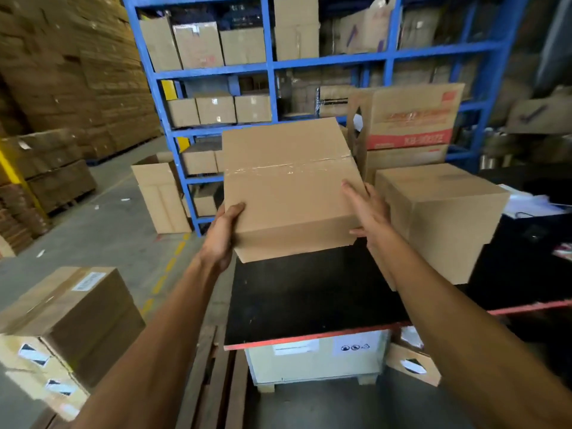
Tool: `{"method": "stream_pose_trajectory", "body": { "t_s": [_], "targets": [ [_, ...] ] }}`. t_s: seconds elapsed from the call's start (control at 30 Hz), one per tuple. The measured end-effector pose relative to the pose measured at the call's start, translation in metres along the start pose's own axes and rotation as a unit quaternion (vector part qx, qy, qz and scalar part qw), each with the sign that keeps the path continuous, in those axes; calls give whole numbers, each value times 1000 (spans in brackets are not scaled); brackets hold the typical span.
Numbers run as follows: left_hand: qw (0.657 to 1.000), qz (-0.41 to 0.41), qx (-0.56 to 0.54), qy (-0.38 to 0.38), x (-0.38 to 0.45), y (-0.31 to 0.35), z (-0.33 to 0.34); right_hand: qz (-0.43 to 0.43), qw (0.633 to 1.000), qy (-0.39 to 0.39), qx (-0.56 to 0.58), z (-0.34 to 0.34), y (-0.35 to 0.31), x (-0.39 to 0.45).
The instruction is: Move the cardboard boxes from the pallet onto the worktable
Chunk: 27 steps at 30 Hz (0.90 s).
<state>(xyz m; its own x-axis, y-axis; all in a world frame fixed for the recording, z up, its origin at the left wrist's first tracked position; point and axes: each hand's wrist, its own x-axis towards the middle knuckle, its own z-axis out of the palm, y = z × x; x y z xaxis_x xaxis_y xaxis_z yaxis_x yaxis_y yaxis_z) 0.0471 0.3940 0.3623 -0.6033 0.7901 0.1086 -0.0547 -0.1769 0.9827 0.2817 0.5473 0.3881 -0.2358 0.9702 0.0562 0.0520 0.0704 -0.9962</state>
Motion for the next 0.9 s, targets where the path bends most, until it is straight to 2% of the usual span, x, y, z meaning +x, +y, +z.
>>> {"method": "stream_pose_trajectory", "body": {
  "t_s": [0.13,0.27,0.43,0.53,0.7,0.9],
  "targets": [
    [1000,0,-4,-16,3,17,84,-24,998,63,12,-67,-16,21],
    [1000,2,-9,-22,21,24,170,-28,994,99,35,-140,-23,58],
    [999,-8,-34,-28,43,21,281,-74,986,142,49,-229,-28,120],
    [998,-12,-45,-29,50,8,349,-86,988,120,54,-286,-28,155],
    [998,-11,-53,-45,69,-15,428,-93,990,97,52,-353,-13,210],
    [998,-9,-33,-43,95,-24,486,-74,992,76,63,-396,14,265]
  ]
}}
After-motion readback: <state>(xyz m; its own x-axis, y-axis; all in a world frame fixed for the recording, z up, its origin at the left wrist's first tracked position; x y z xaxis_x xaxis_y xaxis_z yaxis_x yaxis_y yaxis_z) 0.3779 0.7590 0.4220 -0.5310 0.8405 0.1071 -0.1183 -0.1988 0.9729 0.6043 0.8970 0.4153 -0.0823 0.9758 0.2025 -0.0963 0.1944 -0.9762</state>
